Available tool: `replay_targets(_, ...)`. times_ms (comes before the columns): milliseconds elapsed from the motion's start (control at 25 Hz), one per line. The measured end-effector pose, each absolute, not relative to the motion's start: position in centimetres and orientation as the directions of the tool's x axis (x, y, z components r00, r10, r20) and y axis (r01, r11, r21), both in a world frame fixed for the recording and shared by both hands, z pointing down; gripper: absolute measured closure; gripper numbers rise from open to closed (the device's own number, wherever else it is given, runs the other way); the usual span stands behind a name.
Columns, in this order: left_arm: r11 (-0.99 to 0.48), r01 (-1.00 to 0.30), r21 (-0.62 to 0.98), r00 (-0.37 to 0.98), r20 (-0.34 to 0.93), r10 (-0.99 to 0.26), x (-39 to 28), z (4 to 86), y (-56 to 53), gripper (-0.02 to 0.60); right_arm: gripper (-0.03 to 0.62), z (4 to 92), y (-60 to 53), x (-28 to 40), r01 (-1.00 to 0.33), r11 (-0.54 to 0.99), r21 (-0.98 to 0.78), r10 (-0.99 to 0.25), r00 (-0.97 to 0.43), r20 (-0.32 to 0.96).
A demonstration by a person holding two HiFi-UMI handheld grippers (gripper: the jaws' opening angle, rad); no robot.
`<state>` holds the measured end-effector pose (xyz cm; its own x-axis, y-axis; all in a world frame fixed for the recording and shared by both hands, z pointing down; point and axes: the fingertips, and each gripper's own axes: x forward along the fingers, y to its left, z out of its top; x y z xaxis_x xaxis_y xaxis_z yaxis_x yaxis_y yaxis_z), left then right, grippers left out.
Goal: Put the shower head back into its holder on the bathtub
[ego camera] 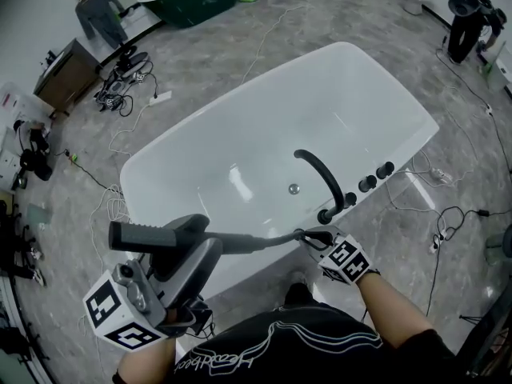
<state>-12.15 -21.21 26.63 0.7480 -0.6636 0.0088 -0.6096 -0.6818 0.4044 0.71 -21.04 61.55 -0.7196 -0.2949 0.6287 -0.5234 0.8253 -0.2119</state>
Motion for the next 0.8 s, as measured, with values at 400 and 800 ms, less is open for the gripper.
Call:
replay_targets(400, -0.730, -0.605, 0.319, 0.790, 0.123, -0.601, -7.2, 30.4, -22.1, 0.451, 0.539, 62.9, -19.6, 3.3, -0.539, 0.799, -0.268, -0.272, -0.720, 0.638)
replay_targets(800, -0.750, -0.622, 0.226, 0.780, 0.266, -0.567, -2.2, 37.1, -23.1, 0.451, 0.546, 57.6, -22.4, 7.9, -0.607, 0.720, -0.337, -0.423, -0.768, 0.480)
